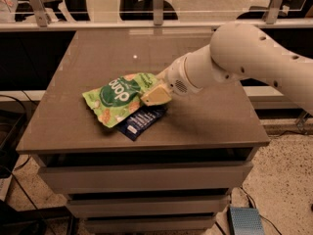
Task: Move green rice chip bag near rxbar blueberry
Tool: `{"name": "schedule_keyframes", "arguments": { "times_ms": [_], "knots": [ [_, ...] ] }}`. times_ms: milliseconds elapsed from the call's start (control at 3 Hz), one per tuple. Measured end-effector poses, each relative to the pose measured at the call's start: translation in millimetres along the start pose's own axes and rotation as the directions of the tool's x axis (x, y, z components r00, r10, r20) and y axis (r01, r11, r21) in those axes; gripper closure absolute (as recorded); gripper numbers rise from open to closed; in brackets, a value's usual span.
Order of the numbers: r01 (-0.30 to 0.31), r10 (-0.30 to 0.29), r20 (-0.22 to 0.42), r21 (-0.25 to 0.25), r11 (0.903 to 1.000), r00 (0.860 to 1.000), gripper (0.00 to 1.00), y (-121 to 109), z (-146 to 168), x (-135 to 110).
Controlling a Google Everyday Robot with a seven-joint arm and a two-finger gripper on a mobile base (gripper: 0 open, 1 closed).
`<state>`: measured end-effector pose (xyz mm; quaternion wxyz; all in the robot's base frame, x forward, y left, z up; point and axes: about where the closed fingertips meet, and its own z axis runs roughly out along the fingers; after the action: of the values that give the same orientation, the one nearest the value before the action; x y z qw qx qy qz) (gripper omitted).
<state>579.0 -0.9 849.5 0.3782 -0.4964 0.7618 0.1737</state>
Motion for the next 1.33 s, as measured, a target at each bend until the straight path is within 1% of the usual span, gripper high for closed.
{"name": "schedule_keyframes", "arguments": {
  "times_ms": [333,667,1000,1333],
  "knots": [
    [-0.019,0.019,-0.012,0.010,0.9998,1.000,0.13,1,0,0],
    [-0.031,0.032,-0.019,0.015,0.9994,0.999,0.00,2,0,1],
    [-0.036,0.037,-0.021,0.019,0.9992,0.999,0.00,3,0,2],
    [-0.049,0.049,-0.007,0.044,0.9978,0.999,0.00,-2,-12,9]
  ]
}}
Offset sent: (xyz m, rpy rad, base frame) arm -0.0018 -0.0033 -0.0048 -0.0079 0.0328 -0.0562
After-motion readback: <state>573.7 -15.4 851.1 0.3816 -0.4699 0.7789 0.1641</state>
